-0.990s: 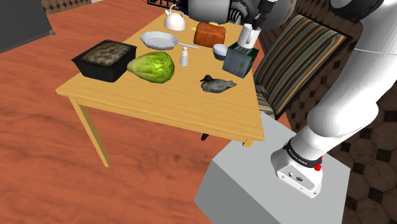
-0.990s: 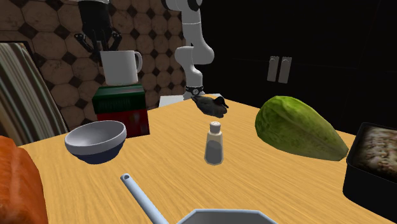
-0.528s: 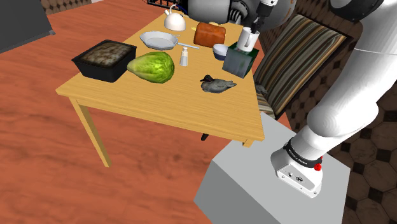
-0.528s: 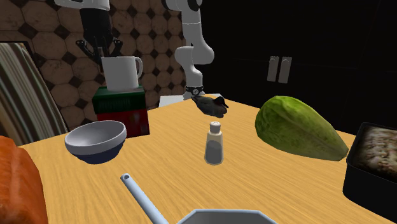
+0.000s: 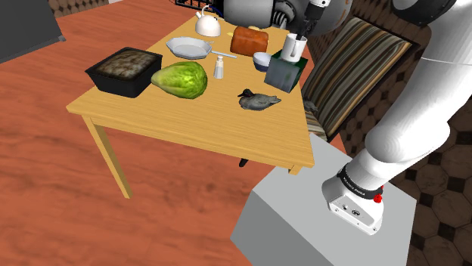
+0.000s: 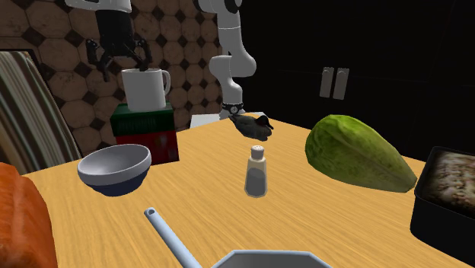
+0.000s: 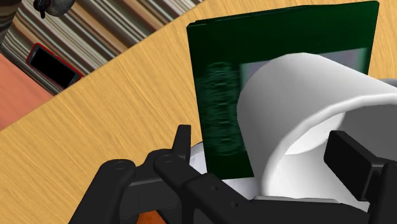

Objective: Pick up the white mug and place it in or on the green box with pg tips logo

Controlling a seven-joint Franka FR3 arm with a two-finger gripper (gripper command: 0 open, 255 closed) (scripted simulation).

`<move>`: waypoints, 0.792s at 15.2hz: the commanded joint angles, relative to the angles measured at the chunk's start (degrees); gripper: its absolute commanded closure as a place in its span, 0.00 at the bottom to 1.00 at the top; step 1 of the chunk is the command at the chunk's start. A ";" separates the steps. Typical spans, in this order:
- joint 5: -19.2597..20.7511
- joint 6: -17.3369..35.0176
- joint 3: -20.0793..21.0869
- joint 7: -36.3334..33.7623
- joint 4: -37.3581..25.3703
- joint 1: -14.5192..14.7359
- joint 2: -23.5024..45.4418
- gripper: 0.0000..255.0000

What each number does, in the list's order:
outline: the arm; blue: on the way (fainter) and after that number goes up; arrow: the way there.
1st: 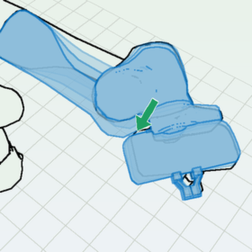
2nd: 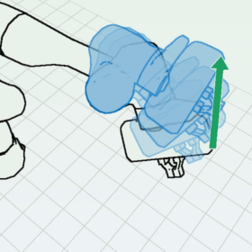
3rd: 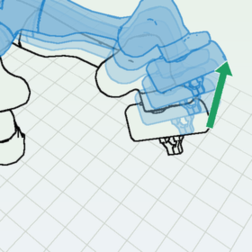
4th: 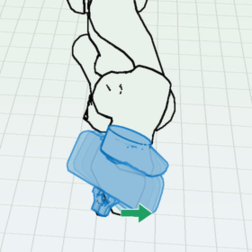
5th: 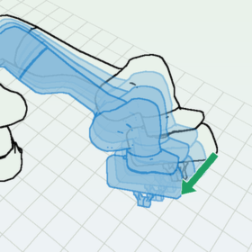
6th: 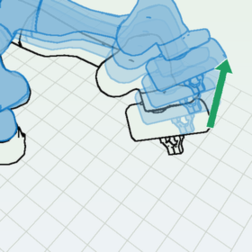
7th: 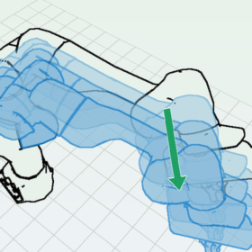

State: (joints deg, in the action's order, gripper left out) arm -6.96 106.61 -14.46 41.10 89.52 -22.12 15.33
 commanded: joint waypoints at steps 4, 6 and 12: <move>0.17 -5.64 -0.18 -0.20 -5.38 -0.30 -0.27 0.00; 0.17 -7.19 -0.23 -0.24 -6.99 -0.41 -0.21 0.00; 0.17 -7.19 -0.23 -0.24 -6.99 -0.41 -0.21 0.00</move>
State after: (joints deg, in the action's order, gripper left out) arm -6.79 99.44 -14.69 40.86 82.55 -22.52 15.11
